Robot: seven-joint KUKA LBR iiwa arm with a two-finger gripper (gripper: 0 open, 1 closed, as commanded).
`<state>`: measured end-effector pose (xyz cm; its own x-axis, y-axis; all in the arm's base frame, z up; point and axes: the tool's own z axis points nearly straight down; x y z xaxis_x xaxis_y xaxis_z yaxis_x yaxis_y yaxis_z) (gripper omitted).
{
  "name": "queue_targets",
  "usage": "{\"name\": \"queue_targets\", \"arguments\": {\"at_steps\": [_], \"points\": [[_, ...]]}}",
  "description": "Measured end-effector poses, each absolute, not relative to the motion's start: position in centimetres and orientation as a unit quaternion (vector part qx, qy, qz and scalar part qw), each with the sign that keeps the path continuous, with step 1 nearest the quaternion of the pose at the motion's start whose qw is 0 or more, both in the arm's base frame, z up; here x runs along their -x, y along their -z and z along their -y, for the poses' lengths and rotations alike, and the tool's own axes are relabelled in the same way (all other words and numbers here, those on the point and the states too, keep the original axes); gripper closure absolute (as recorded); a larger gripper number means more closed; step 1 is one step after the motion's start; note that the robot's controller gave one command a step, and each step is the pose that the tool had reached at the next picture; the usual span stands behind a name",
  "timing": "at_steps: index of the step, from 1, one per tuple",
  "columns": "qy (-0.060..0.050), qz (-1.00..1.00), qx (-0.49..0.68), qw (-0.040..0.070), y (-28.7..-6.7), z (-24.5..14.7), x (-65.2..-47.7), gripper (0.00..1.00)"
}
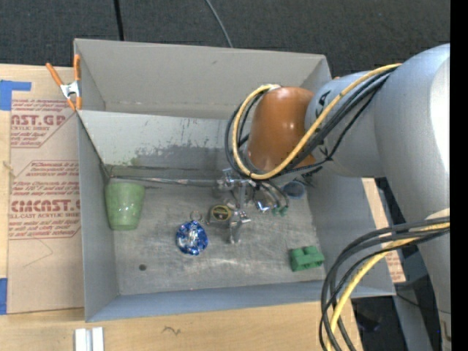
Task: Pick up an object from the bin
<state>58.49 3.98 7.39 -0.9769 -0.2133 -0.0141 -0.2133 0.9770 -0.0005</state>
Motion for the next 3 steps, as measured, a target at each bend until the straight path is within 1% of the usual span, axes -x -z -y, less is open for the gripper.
{"name": "queue_targets", "arguments": {"at_steps": [1, 2, 3], "points": [[0.0, -0.994, 0.107, 0.004, -7.5, -4.0, -58.4, 1.0], [0.0, -0.994, 0.107, 0.005, -7.3, -4.0, -58.4, 0.0], [0.0, -0.974, 0.227, 0.003, -15.1, -5.2, -55.1, 0.0]]}}
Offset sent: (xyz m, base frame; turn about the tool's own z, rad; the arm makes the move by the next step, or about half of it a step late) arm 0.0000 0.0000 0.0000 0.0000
